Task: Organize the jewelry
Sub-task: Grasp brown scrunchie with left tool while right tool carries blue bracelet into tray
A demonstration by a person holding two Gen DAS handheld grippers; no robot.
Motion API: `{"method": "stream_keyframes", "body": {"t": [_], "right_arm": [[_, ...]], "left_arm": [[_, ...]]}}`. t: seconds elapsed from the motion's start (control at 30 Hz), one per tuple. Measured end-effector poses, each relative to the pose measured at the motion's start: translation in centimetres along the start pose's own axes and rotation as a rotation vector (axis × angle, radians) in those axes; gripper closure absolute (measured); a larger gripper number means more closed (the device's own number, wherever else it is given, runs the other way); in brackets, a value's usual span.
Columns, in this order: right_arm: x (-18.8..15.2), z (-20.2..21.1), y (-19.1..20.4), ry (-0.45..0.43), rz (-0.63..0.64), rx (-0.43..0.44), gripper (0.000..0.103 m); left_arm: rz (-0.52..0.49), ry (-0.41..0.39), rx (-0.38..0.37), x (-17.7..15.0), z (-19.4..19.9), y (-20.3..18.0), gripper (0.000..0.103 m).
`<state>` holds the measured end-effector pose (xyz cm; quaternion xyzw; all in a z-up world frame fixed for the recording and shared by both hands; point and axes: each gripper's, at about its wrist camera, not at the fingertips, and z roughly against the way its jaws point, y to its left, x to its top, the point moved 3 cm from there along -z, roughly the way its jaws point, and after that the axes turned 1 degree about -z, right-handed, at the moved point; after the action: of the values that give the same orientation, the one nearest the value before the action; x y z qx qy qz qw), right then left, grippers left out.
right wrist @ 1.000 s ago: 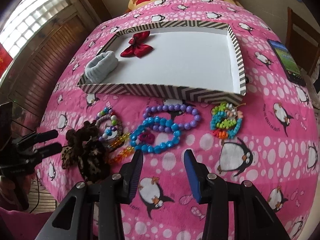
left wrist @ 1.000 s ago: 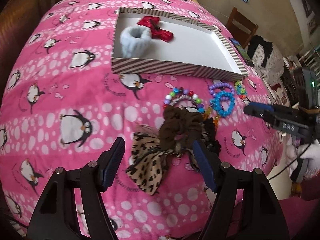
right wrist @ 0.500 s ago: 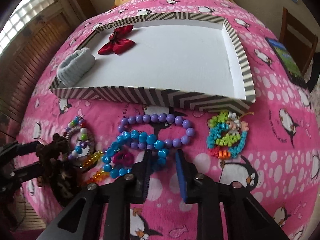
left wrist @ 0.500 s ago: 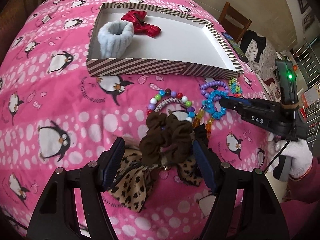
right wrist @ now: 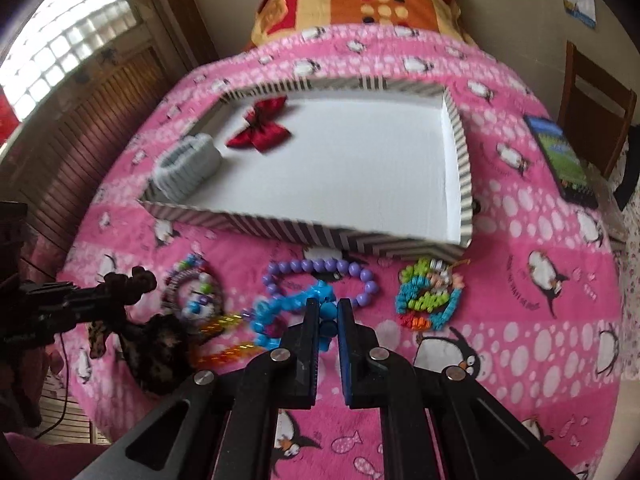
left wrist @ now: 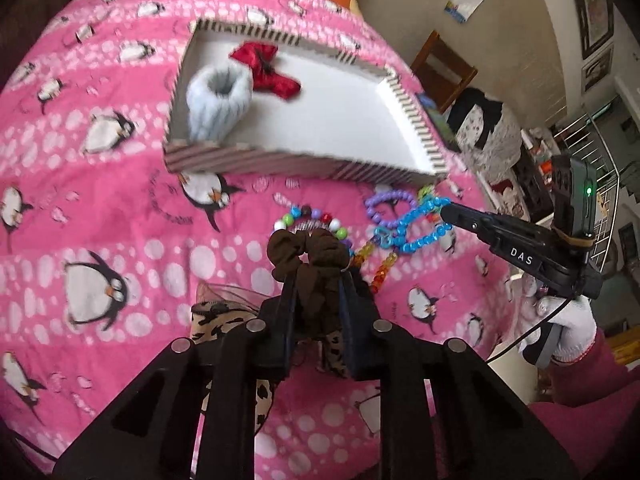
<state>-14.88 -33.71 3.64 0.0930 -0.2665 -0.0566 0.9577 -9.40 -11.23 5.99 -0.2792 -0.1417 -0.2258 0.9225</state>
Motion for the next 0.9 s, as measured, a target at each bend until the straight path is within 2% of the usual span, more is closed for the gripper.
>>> {"method": "stream_keyframes", "body": {"t": [0.13,0.2,0.3,0.4,0.63,0.9], "right_arm": [[0.6,2.4,0.4,-0.041,0.012,0.025,0.095],[1.2,3.2,0.8,-0.057,0.02,0.03,0.095],[1.9,4.2,1.2,-0.082,0.027,0.042,0.095],[2.5,4.8,1.5,-0.098,0.023,0.064,0.095],[4.7,5.7,1.9,-0.136,0.02,0.117,0.095],[10.0,3.7,2.3,-0.15,0.082,0.092,0.095]], "left_arm": [[-0.003,-0.053,-0.052,1.3,3.1,-0.7,0.086],[-0.013,-0.107,-0.086,2.0,4.9,-1.1,0.086],[-0.053,-0.144,-0.013,3.0,5.8,-1.7,0.086],[-0.088,-0.161,0.018,3.6,6.2,-2.2,0.086],[-0.095,-0.19,0.033,5.9,5.1,-2.5,0.086],[-0.081,-0.191,0.075,10.4,1.0,-2.9,0.086]]}}
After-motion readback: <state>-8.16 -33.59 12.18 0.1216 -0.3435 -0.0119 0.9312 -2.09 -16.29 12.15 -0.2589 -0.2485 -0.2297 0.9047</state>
